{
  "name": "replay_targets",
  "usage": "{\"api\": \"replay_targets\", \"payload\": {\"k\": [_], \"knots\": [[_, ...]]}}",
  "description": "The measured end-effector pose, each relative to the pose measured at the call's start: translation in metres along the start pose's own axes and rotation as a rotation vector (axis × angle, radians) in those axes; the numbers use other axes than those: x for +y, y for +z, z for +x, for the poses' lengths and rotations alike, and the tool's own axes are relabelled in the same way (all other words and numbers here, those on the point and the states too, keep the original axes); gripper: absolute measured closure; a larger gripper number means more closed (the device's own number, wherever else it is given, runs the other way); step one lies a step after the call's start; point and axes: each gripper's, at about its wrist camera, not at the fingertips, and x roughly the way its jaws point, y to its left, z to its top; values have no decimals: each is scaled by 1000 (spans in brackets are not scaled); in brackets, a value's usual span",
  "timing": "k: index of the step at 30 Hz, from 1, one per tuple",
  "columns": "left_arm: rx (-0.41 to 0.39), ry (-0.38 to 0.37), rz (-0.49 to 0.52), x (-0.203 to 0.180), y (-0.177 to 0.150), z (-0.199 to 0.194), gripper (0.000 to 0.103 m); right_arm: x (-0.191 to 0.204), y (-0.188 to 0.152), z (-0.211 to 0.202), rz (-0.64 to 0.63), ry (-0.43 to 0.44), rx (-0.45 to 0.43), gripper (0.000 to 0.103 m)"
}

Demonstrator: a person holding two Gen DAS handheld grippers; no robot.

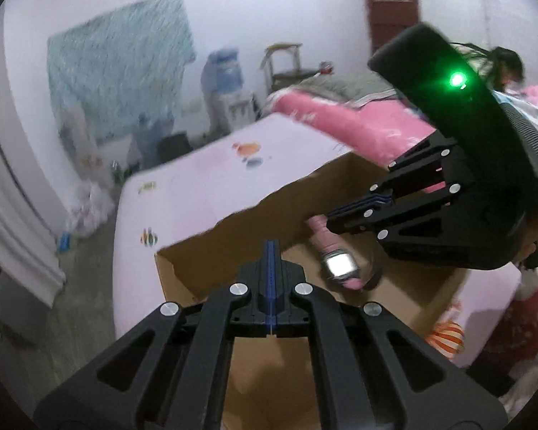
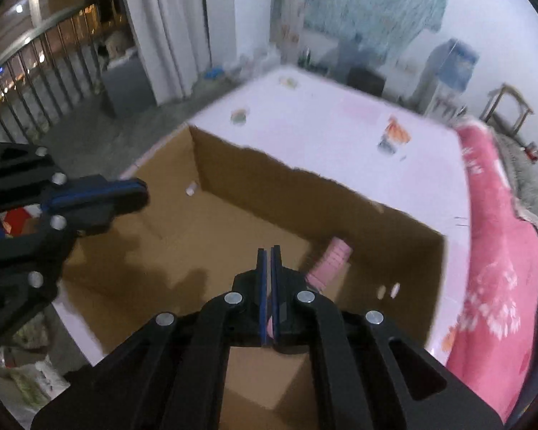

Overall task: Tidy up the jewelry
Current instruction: 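Lift the pink watch with the right tool and carry it into the box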

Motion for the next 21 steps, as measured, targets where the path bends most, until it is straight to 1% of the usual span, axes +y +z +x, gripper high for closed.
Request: {"api": "replay_targets", "payload": {"k": [2, 5, 7, 9, 10, 12, 13, 14, 15, 16, 17, 18, 19, 20, 21], "knots": [[6, 1, -24, 7, -4, 0, 103, -4, 8, 15, -8, 1, 37, 101], [-6, 5, -40, 12, -6, -5, 103, -11, 17, 14, -8, -14, 49, 101], [-8, 18, -55, 15, -9, -9, 103, -18, 21, 12, 18, -4, 66, 101], [-6, 15, -85, 17, -15, -17, 102, -29, 24, 14, 45, 13, 104, 100], [-8, 15, -98, 20, -14, -19, 99, -34, 22, 15, 70, 25, 134, 98], [-17, 27, -131, 24, -21, -27, 92, -39, 15, 21, 102, 38, 189, 80], [-18, 34, -143, 26, -24, -27, 89, -38, 9, 27, 110, 39, 231, 64], [-21, 41, -161, 27, -29, -31, 86, -36, 3, 34, 113, 35, 269, 57], [-23, 42, -174, 27, -33, -35, 84, -35, -1, 40, 111, 29, 299, 57], [-26, 41, -192, 29, -35, -37, 79, -31, -10, 51, 102, 18, 356, 57], [-31, 42, -211, 29, -41, -42, 73, -29, -16, 59, 101, 12, 395, 57], [-34, 44, -227, 30, -47, -47, 69, -28, -22, 67, 105, 12, 435, 57], [-42, 45, -248, 30, -53, -53, 62, -27, -28, 79, 114, 5, 485, 57], [-48, 46, -263, 30, -58, -59, 56, -28, -32, 87, 122, -8, 517, 57], [-56, 54, -277, 31, -63, -65, 52, -29, -34, 94, 130, -24, 543, 57]]}}
